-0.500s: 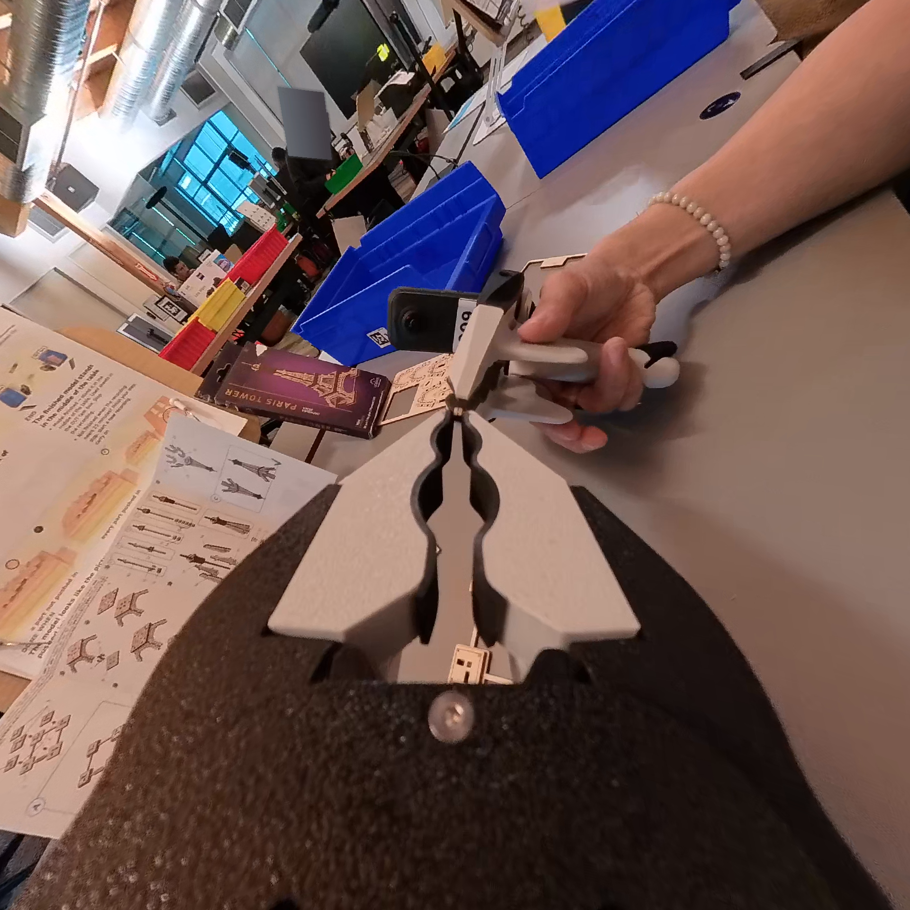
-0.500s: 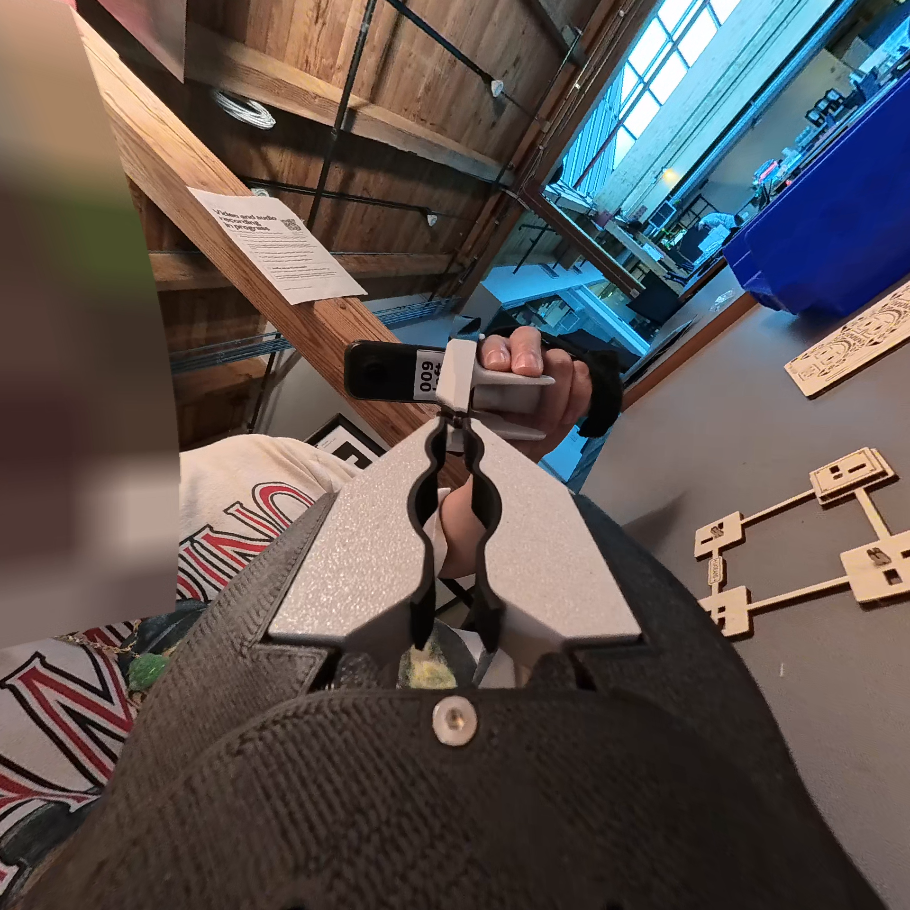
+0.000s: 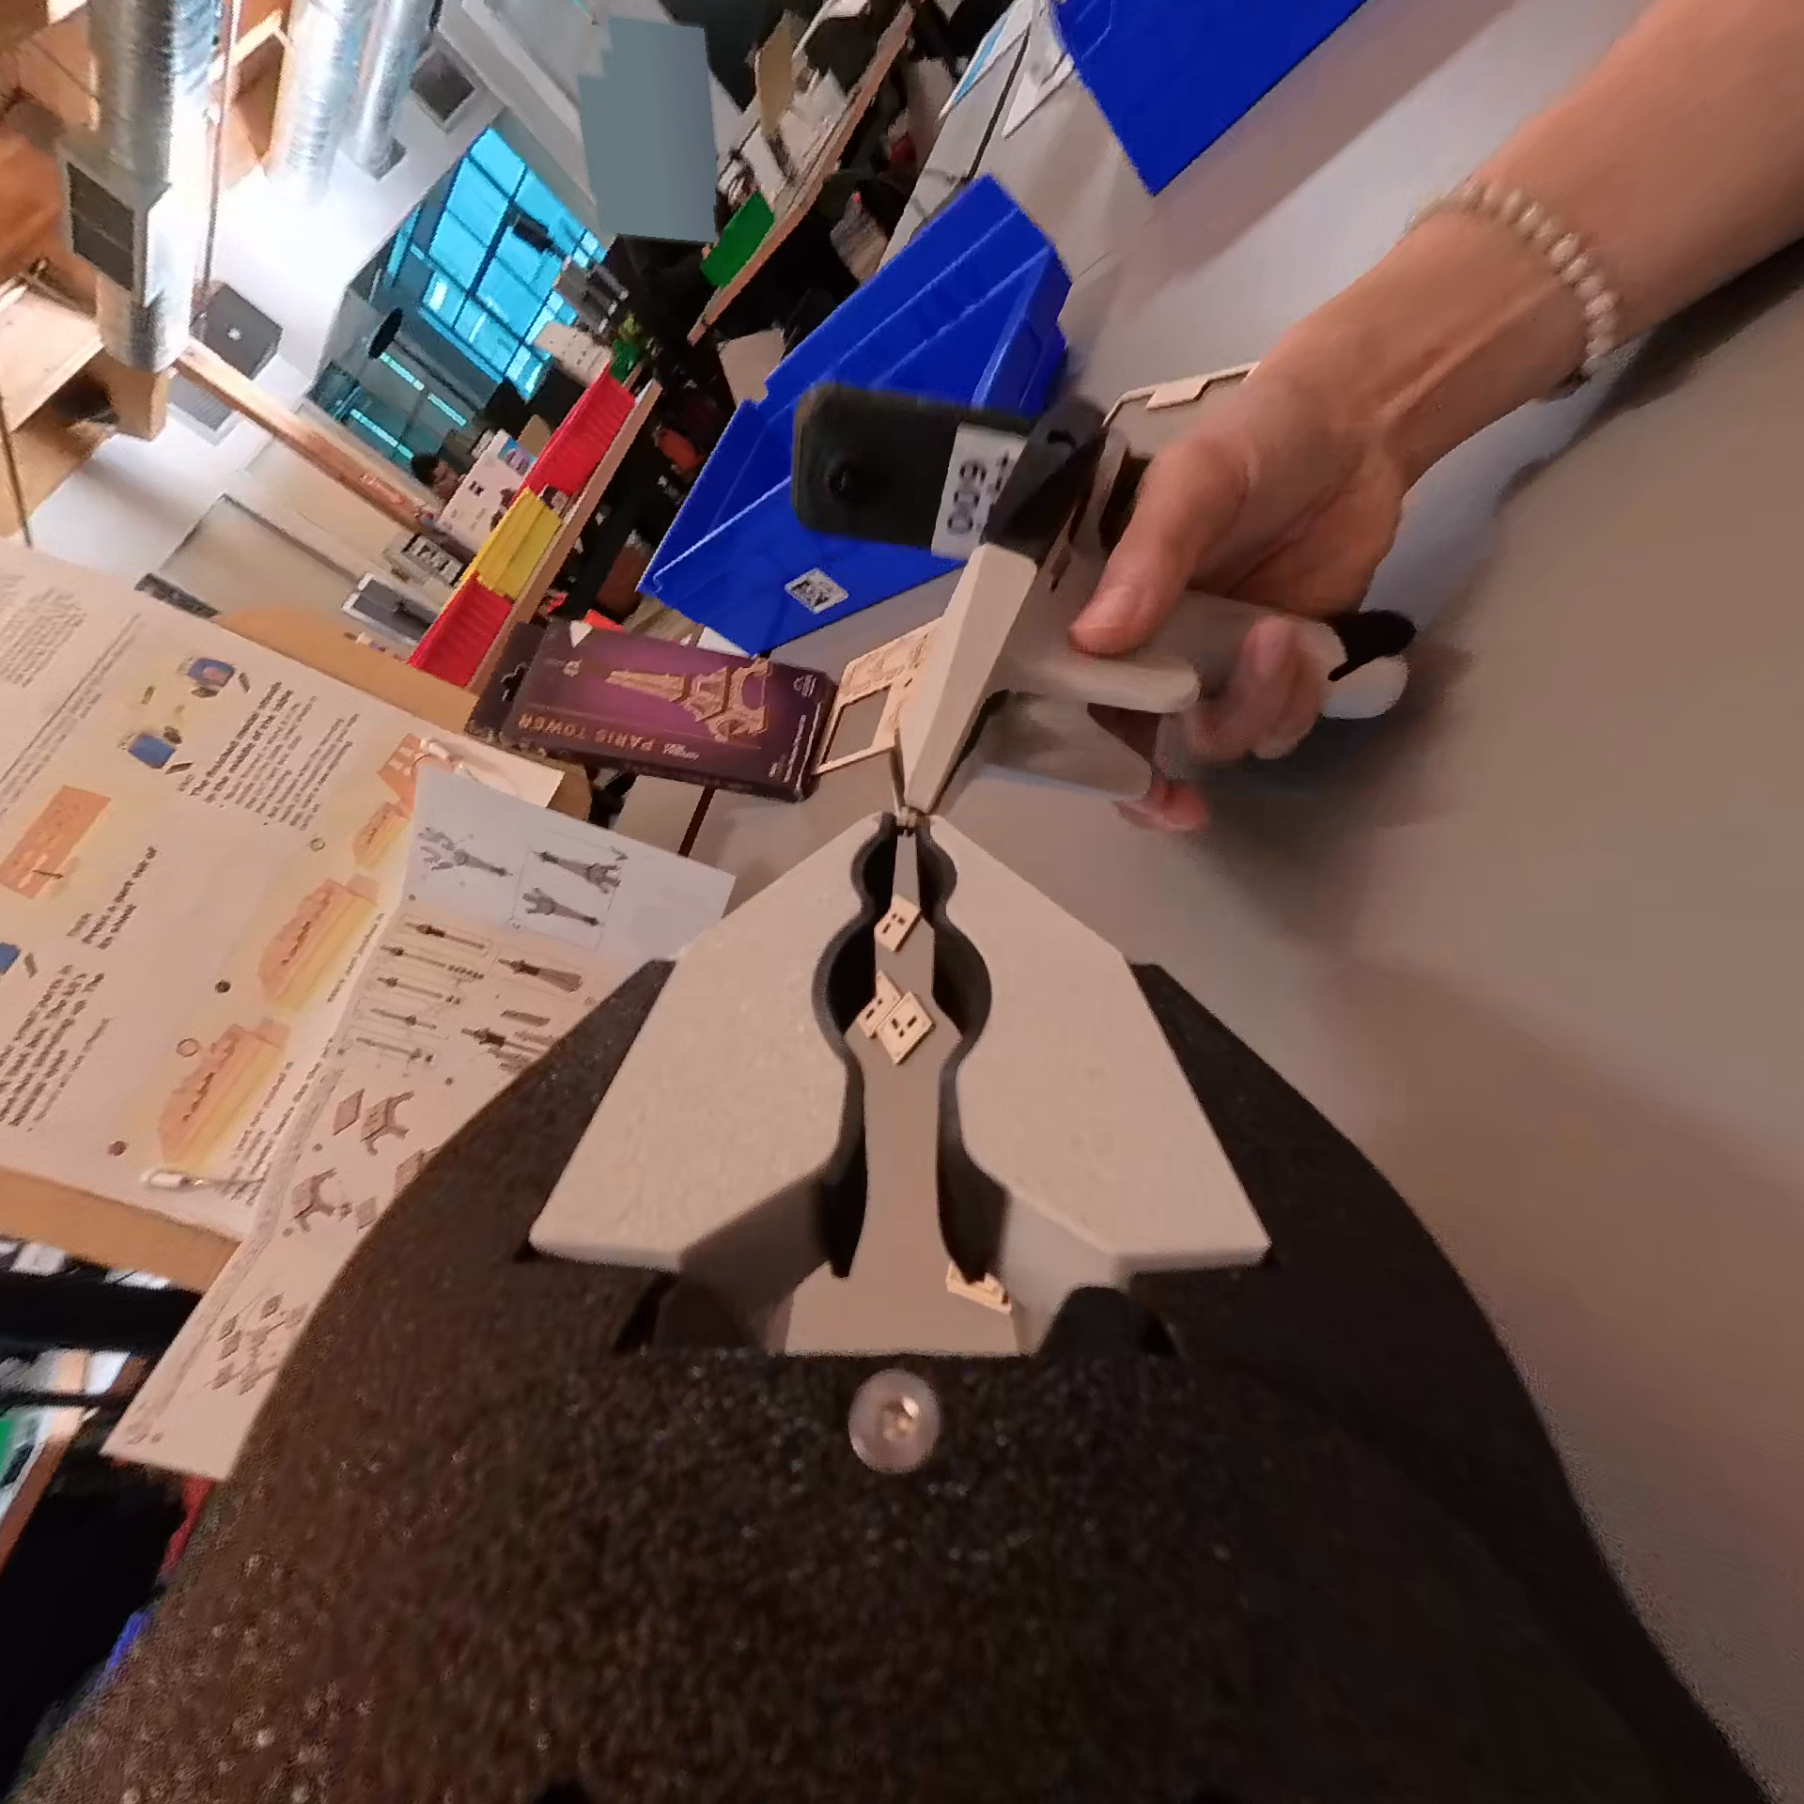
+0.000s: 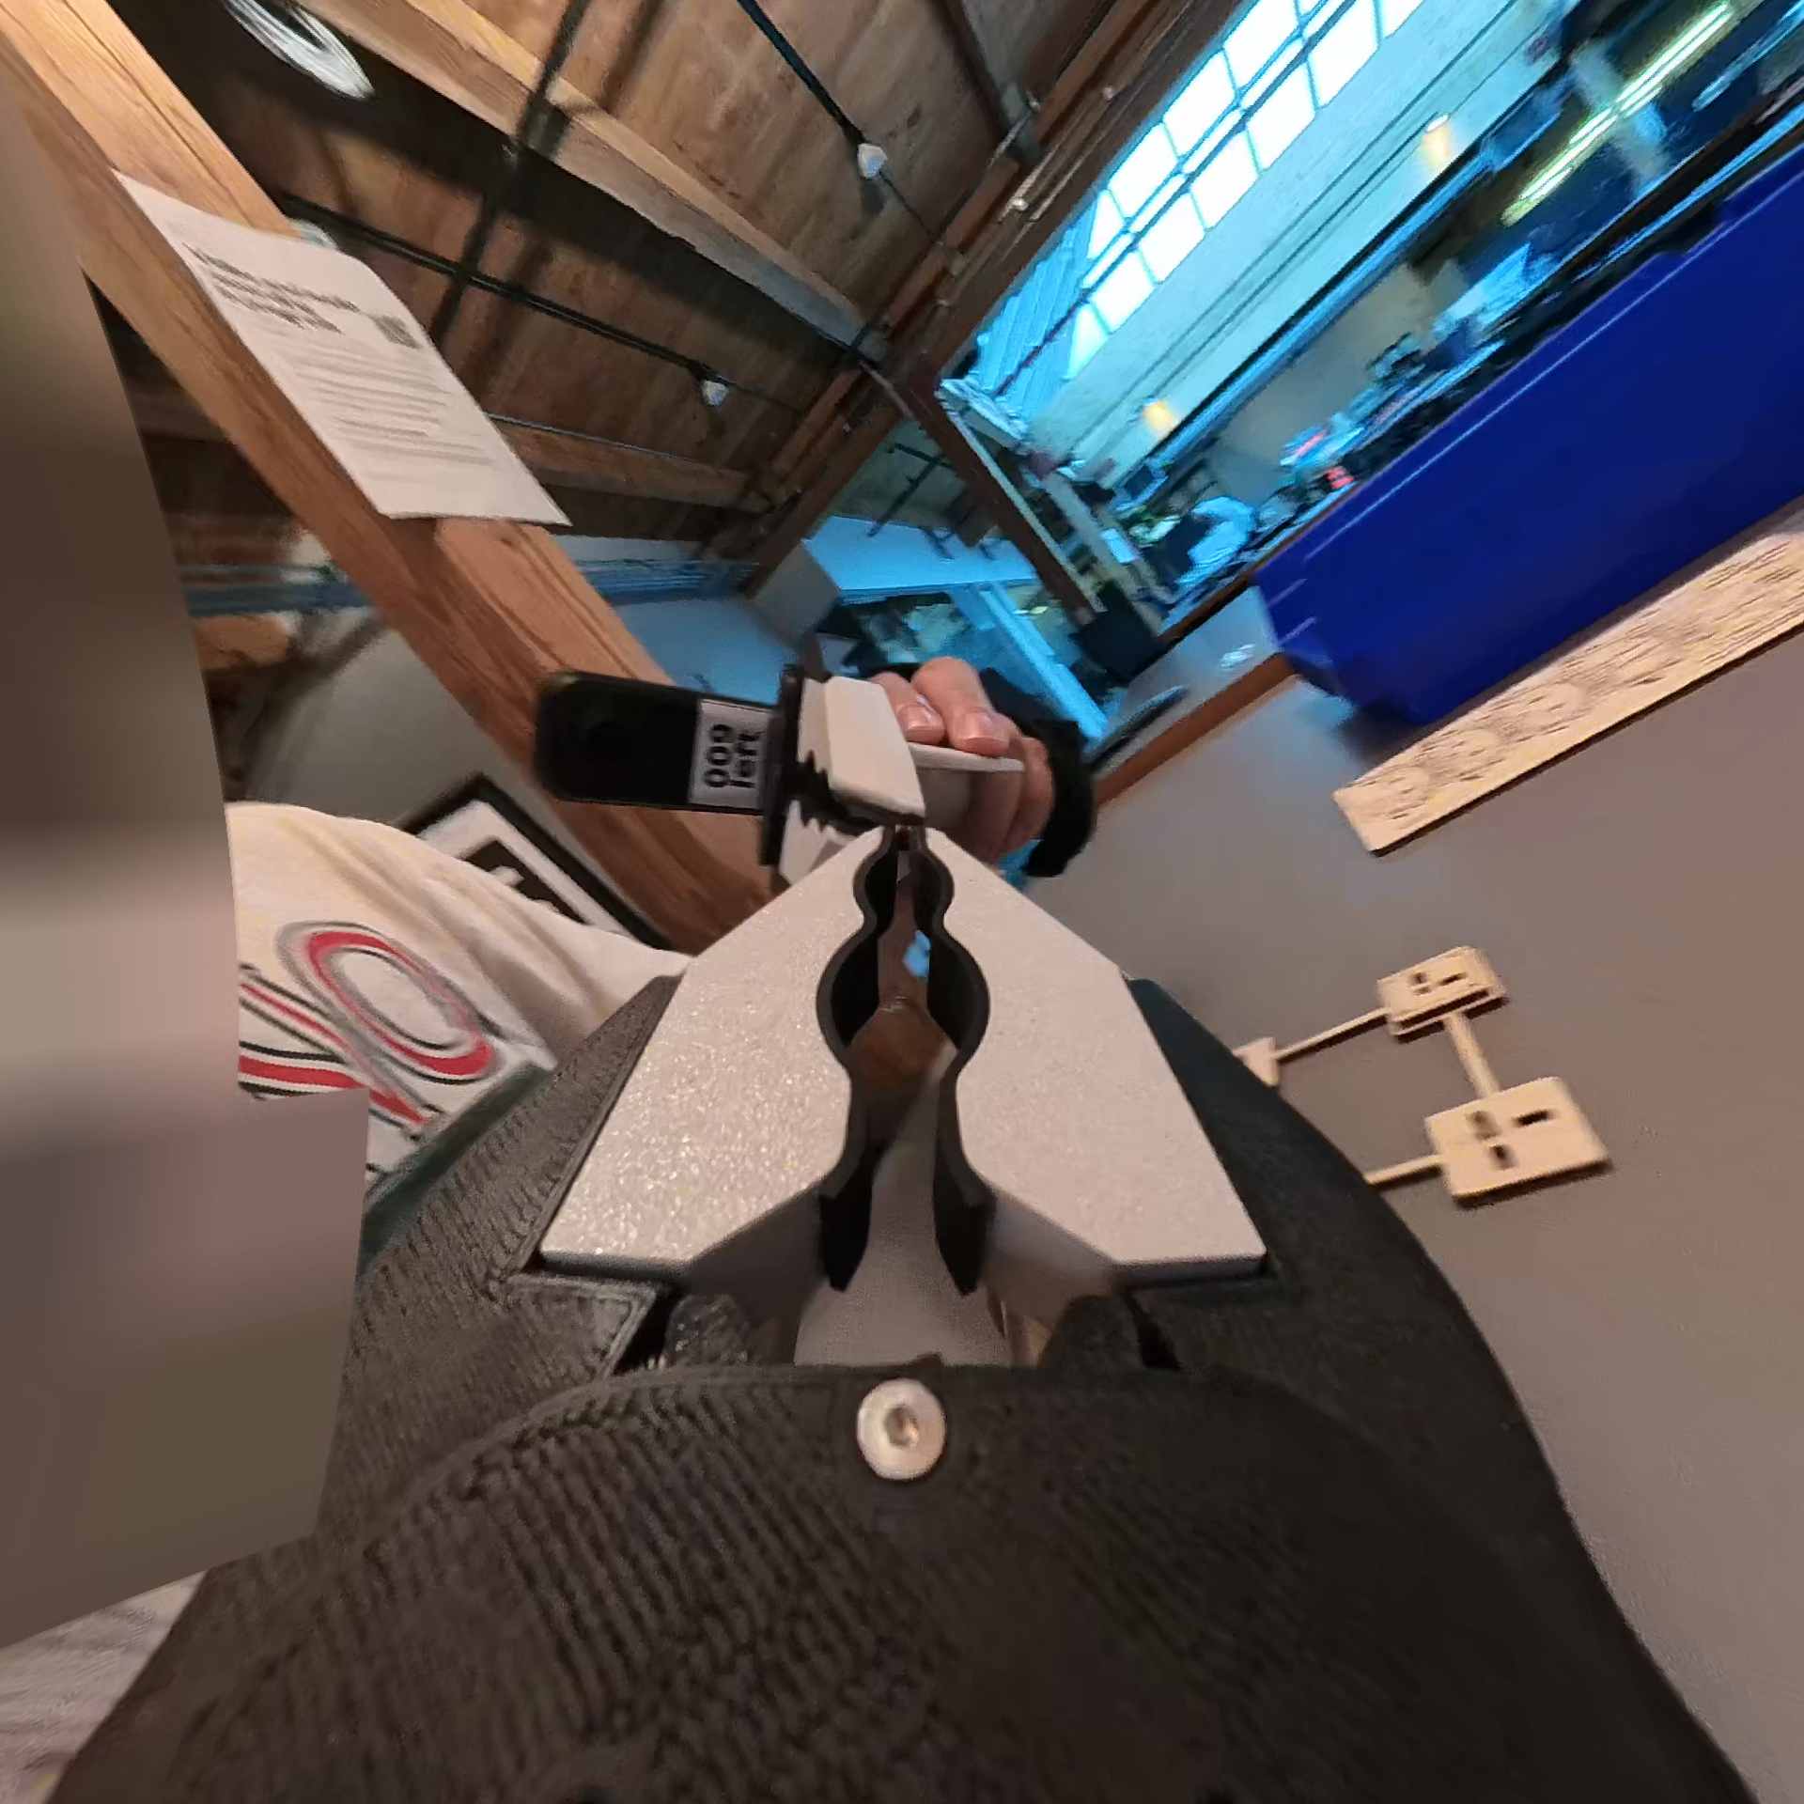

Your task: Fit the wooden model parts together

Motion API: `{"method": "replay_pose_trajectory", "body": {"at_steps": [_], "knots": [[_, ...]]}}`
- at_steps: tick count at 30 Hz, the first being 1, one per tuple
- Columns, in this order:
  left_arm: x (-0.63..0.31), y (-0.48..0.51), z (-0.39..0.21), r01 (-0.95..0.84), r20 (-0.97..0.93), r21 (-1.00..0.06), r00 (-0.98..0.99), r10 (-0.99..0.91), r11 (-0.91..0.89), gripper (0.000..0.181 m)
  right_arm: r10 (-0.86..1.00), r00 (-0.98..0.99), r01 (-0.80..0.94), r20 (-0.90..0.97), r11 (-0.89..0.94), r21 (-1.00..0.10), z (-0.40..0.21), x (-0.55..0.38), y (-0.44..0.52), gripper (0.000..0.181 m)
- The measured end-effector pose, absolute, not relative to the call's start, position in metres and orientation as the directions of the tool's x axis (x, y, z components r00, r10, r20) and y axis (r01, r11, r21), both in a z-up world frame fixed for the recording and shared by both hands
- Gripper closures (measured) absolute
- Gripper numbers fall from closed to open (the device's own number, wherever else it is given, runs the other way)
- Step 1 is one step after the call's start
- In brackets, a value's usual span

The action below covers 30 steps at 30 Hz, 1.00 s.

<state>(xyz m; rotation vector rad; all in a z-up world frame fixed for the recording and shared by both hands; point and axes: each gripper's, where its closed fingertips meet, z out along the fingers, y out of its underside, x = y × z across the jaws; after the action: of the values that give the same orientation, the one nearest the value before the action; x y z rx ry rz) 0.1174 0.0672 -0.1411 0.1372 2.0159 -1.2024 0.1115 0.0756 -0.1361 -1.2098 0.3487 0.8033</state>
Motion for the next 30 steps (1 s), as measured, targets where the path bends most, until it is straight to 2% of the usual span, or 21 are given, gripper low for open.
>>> {"method": "replay_pose_trajectory", "body": {"at_steps": [3, 6, 8, 10, 15, 20, 23, 26, 28, 30], "knots": [[0.128, 0.073, -0.148, 0.434, -0.714, -0.646, -0.634, -0.297, 0.628, 0.174, 0.169, 0.838, -0.541, -0.519, 0.133, -0.830, -0.145, 0.121, 0.080, 0.181], [0.134, 0.077, -0.156, 0.423, -0.771, -0.571, -0.572, -0.281, 0.704, 0.169, -0.065, 0.946, -0.314, -0.318, 0.065, -0.947, -0.155, 0.131, 0.084, 0.181], [0.135, 0.076, -0.163, 0.410, -0.798, -0.521, -0.544, -0.258, 0.749, 0.168, -0.163, 0.963, -0.214, -0.216, 0.028, -0.976, -0.155, 0.135, 0.084, 0.181], [0.140, 0.079, -0.163, 0.398, -0.836, -0.468, -0.488, -0.250, 0.789, 0.175, -0.226, 0.965, -0.141, -0.133, -0.018, -0.990, -0.158, 0.137, 0.086, 0.181], [0.144, 0.080, -0.166, 0.381, -0.868, -0.413, -0.440, -0.230, 0.827, 0.180, -0.274, 0.956, -0.121, -0.103, -0.049, -0.992, -0.162, 0.138, 0.087, 0.181], [0.146, 0.083, -0.165, 0.365, -0.844, -0.471, -0.451, -0.291, 0.803, 0.181, -0.160, 0.974, -0.160, -0.158, -0.001, -0.987, -0.153, 0.121, 0.092, 0.181], [0.141, 0.081, -0.158, 0.372, -0.792, -0.568, -0.490, -0.364, 0.734, 0.181, -0.146, 0.979, -0.141, -0.142, 0.012, -0.990, -0.148, 0.122, 0.089, 0.181], [0.143, 0.089, -0.159, 0.316, -0.726, -0.645, -0.538, -0.428, 0.696, 0.181, -0.084, 0.971, -0.218, -0.225, 0.089, -0.972, -0.136, 0.129, 0.075, 0.181], [0.148, 0.102, -0.167, 0.249, -0.699, -0.656, -0.558, -0.448, 0.713, 0.181, -0.102, 0.954, -0.277, -0.282, 0.064, -0.959, -0.143, 0.144, 0.063, 0.181], [0.148, 0.107, -0.176, 0.199, -0.655, -0.679, -0.598, -0.461, 0.707, 0.181, -0.208, 0.940, -0.277, -0.271, -0.003, -0.961, -0.155, 0.166, 0.048, 0.181]]}}
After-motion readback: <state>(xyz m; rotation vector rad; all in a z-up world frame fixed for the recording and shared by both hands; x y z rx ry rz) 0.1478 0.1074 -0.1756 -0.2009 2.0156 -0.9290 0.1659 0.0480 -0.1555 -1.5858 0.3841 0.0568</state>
